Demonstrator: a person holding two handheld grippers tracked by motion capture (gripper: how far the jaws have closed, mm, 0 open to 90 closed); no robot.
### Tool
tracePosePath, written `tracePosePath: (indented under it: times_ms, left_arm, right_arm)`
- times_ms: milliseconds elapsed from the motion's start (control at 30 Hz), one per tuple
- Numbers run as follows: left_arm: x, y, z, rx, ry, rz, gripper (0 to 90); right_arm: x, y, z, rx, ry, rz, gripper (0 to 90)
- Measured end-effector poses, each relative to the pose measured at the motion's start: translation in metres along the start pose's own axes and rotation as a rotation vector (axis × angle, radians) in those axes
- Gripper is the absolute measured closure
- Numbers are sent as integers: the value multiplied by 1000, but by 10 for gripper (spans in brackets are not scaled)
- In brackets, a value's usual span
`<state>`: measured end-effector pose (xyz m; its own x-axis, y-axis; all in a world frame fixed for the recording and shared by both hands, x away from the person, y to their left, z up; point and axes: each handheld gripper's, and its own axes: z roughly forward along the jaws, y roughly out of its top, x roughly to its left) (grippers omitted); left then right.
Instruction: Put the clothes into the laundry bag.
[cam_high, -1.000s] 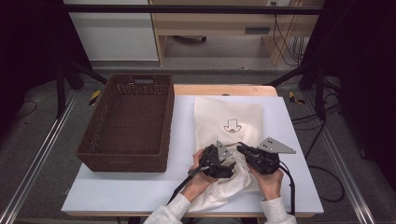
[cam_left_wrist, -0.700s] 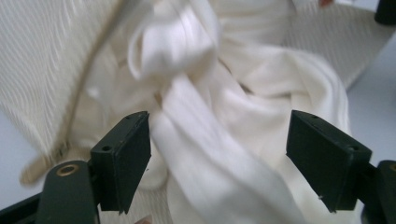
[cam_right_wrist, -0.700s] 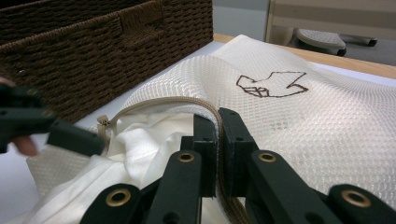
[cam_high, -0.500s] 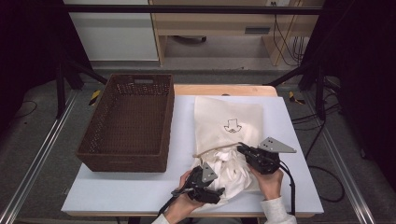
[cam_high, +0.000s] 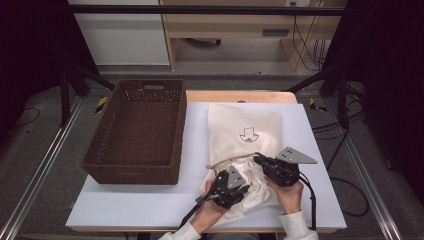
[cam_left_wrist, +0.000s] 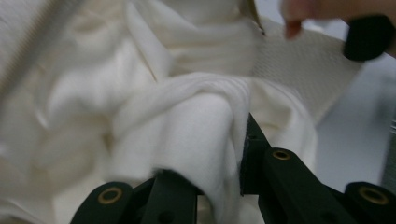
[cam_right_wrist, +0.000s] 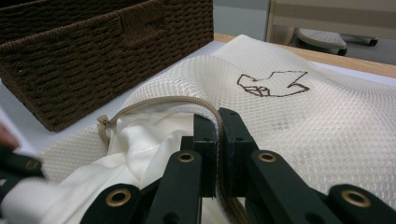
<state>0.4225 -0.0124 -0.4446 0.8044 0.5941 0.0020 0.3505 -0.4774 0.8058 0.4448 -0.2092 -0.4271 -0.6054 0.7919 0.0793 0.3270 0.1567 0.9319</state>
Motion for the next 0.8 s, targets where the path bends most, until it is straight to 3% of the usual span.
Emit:
tracePosePath:
  times_ms: [133,267,400,467,533,600,667,800]
  left_arm:
    - [16,13,19,-3,62,-10,788]
    - [24,10,44,13,122,34,776]
    - [28,8,51,7,86,6,711]
    - [25,8,45,6,40,-1,607]
    - [16,8,36,7,22,-7,461]
    - [6,6,24,9,15,16,349]
    - [-2,4,9,-6,7,39,333]
    - [-5,-4,-17,-8,-6,44,296]
  right_arm:
    - [1,1,0,-3,-3,7,862]
    - [1,1,0,-2,0,4,862]
    - [1,0,0,3,-4,9,861]
    - [0,0,0,1,-3,12,860]
    - [0,0,0,4,-4,1,859]
    - [0,0,0,5,-5,0,860]
    - [0,0,0,5,-7,-3,860]
    - [0,0,-1,3,-9,2,860]
